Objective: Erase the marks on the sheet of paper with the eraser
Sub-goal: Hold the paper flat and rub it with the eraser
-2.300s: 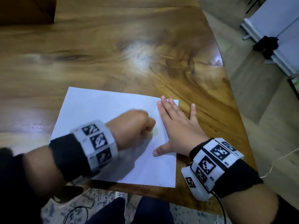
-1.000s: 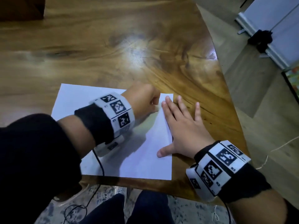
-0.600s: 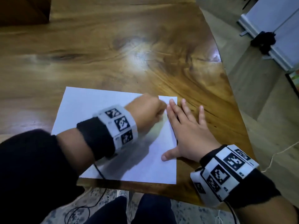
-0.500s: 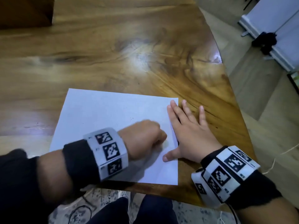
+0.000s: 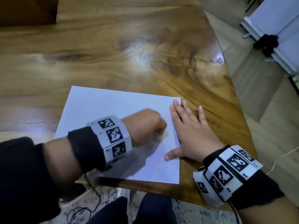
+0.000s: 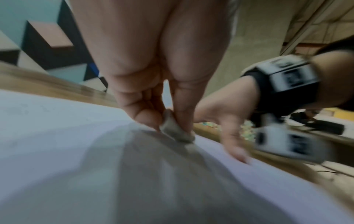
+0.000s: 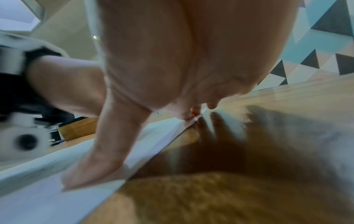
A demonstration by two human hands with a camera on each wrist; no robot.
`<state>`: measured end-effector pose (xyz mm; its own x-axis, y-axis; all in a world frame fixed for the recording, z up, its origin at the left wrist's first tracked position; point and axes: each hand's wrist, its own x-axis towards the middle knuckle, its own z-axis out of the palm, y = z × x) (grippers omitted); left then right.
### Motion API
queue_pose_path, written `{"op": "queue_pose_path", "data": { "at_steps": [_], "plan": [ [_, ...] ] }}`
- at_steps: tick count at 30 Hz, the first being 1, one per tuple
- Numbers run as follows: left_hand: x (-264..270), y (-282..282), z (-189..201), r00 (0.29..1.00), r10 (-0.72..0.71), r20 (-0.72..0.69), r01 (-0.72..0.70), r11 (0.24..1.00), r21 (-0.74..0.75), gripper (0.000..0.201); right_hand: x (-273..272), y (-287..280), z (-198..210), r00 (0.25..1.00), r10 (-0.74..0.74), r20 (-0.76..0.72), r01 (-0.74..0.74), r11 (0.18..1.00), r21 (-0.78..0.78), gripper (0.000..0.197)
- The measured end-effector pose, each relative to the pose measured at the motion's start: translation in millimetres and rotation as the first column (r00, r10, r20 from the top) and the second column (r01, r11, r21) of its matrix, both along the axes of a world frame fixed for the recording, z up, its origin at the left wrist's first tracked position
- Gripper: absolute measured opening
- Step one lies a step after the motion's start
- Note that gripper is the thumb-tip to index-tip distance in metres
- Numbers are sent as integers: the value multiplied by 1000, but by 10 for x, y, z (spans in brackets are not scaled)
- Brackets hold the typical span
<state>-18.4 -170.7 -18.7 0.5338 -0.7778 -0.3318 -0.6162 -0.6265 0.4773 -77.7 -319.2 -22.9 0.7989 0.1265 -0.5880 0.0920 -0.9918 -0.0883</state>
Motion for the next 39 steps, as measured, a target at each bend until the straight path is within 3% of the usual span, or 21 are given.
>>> {"op": "queue_pose_path", "data": {
  "at_steps": [2, 4, 6, 9, 11, 13, 15, 18, 22, 29, 31, 32, 35, 39],
  "plan": [
    [217, -106, -17, 984, 169, 52, -167, 985, -49, 5, 5, 1, 2, 1000, -2, 0, 2, 1000, -1, 140],
    [298, -142, -44, 972, 225, 62, -218, 971, -102, 7, 8, 5, 8, 1000, -5, -6, 5, 1000, -4, 140],
    [146, -58, -45, 994, 106, 41, -103, 992, -76, 15, 11, 2, 6, 1000, -3, -10, 3, 1000, -2, 140],
    [-69, 136, -30, 995, -65, -79, 65, 998, -6, 5, 1, -4, -3, 1000, -7, -9, 7, 1000, 4, 141],
    [68, 148, 8, 996, 15, -85, -15, 1000, 5, 8, 2, 1, -3, 1000, -10, -12, 10, 1000, 1, 141],
    [309, 64, 17, 983, 184, -20, -185, 980, -74, 10, 12, 15, 2, 1000, -3, -18, 2, 1000, -18, 141],
    [414, -44, 3, 962, 270, 36, -265, 958, -113, 9, 15, 24, 15, 1000, 2, -24, -3, 999, -35, 141],
    [229, 57, -73, 979, 199, 34, -194, 974, -117, 6, 15, 24, 25, 1000, 1, -21, -2, 999, -39, 140],
    [-24, 307, -80, 995, 7, -104, -10, 1000, -25, 4, 8, 19, 17, 1000, 2, -24, -3, 999, -34, 139],
    [346, -239, -32, 977, 204, 70, -199, 977, -77, 8, 11, 8, 16, 1000, 5, -20, -5, 1000, -27, 139],
    [154, -150, -78, 992, 106, 73, -102, 993, -60, 31, 12, 5, 12, 1000, 1, -14, -2, 1000, -13, 139],
    [38, -73, -67, 998, 43, 44, -41, 998, -53, 33, 11, 1, 11, 1000, -2, -13, 2, 1000, -7, 139],
    [-143, 97, -56, 996, -75, -52, 74, 997, -20, 11, 7, 5, 12, 1000, -4, -17, 4, 1000, 2, 140],
    [151, -117, -48, 993, 110, 40, -106, 991, -87, 5, 10, 8, 0, 1000, 0, -9, 0, 1000, -2, 140]
  ]
}}
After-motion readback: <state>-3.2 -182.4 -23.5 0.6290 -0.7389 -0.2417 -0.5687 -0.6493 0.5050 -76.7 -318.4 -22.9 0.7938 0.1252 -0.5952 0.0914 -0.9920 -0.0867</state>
